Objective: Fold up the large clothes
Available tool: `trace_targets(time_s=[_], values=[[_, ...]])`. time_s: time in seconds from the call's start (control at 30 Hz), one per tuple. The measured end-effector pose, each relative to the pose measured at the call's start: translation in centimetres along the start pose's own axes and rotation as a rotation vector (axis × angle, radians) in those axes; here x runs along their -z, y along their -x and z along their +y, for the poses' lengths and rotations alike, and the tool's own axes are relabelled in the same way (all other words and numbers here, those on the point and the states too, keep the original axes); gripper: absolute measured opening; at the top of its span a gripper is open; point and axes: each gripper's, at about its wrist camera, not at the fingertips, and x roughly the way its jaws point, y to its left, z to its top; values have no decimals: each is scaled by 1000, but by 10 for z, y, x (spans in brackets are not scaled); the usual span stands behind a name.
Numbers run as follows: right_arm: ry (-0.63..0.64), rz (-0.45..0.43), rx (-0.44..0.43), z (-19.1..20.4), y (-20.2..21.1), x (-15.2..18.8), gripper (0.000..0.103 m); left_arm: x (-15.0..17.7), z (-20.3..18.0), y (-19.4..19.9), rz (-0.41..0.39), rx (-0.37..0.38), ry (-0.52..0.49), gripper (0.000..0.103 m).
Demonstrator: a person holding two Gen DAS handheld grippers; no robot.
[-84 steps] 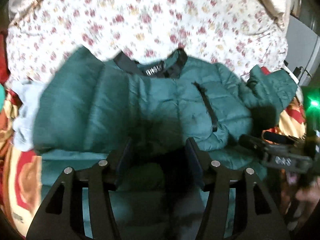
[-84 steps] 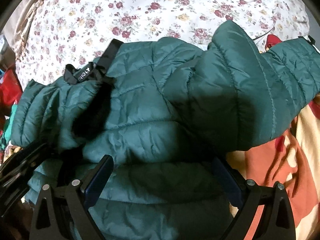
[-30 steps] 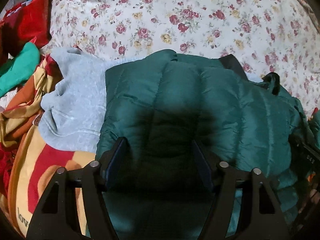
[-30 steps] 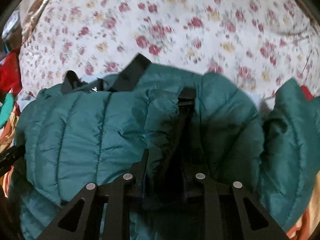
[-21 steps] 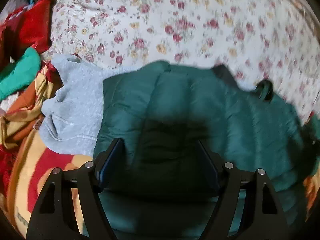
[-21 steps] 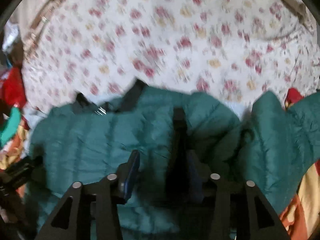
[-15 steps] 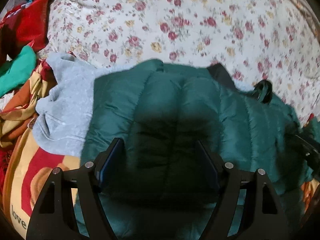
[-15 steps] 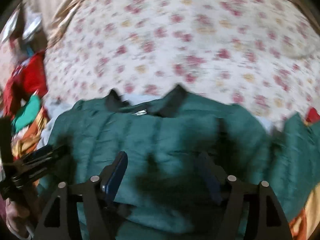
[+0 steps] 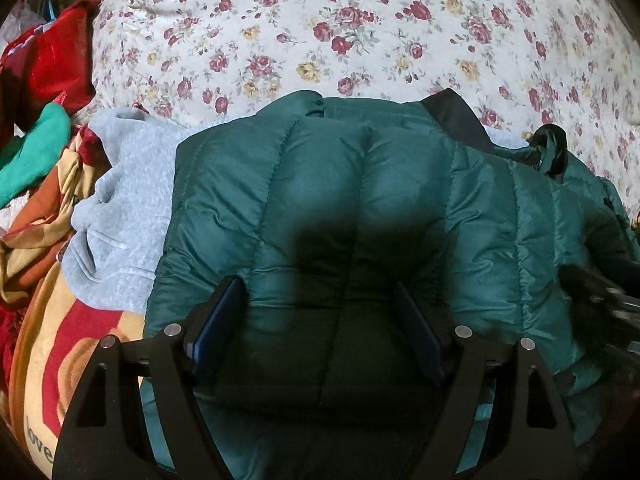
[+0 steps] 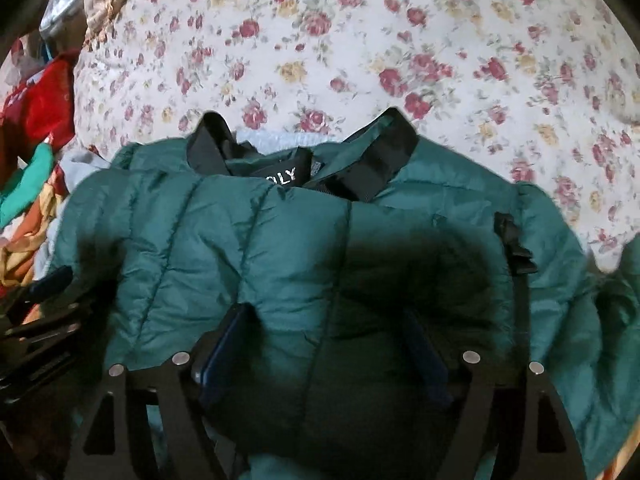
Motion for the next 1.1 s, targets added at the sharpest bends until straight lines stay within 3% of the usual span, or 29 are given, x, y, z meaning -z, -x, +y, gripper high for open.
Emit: trace_targets(time_s=[0.1,0.27,0.43,0.6,0.73,1.1], values=[[-10,-22,-18,-6,15,7,76,0,-1,-1,-1,-4,-6,81],[-29,20,-9,-15,-9,27,77,2,-1,-3,-10,2,-9,84],[-3,28,25,-5,-10,24,79,2,-2,2,-18,-7,-14,85],[-67,-26,-24,-8,26,29,79,5,0,39,-66,-1,3,85],[-85,-34,-21,-10,45,36,86,6,-7,67,-97,10,-23,85],[-94,-65,36,-20,92,54,87,19,-24,115,-116,77,-14,85]])
